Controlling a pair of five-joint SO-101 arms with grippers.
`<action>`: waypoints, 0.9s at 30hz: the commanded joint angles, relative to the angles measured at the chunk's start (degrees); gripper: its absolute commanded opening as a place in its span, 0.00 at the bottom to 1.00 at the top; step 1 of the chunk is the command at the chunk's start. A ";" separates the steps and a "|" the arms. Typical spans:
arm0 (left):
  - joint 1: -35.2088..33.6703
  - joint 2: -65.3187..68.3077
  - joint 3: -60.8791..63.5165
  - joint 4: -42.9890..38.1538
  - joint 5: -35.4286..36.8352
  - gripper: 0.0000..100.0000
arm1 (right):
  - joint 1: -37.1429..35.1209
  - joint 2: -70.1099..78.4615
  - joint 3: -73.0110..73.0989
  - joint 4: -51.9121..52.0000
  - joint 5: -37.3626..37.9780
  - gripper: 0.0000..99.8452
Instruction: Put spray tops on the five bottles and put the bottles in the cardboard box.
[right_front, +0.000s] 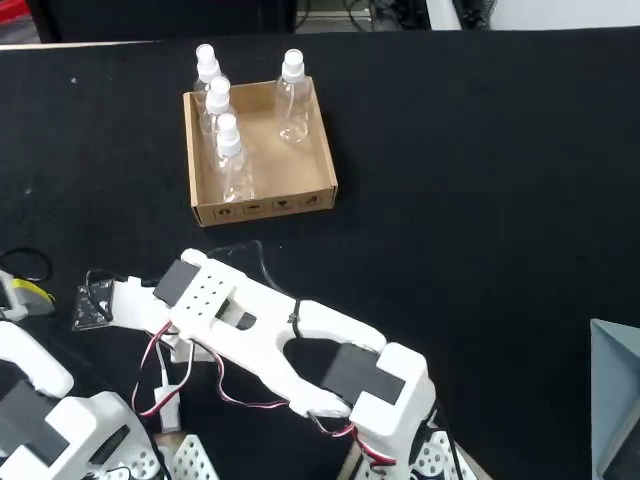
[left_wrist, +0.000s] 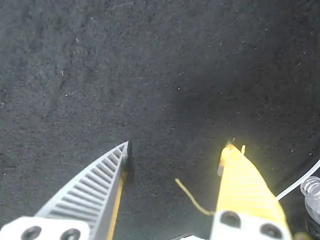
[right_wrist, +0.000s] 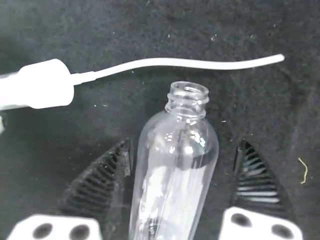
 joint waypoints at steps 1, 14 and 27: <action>-0.57 -2.02 -0.66 -0.62 -0.62 0.27 | 1.41 0.48 -3.30 0.70 0.00 0.28; -0.57 -2.02 -0.57 -0.62 -0.44 0.26 | 2.46 0.48 -3.30 0.00 -5.71 0.16; -0.48 -2.02 0.57 -0.53 -0.53 0.26 | 2.99 0.48 -0.40 -0.44 -5.98 0.17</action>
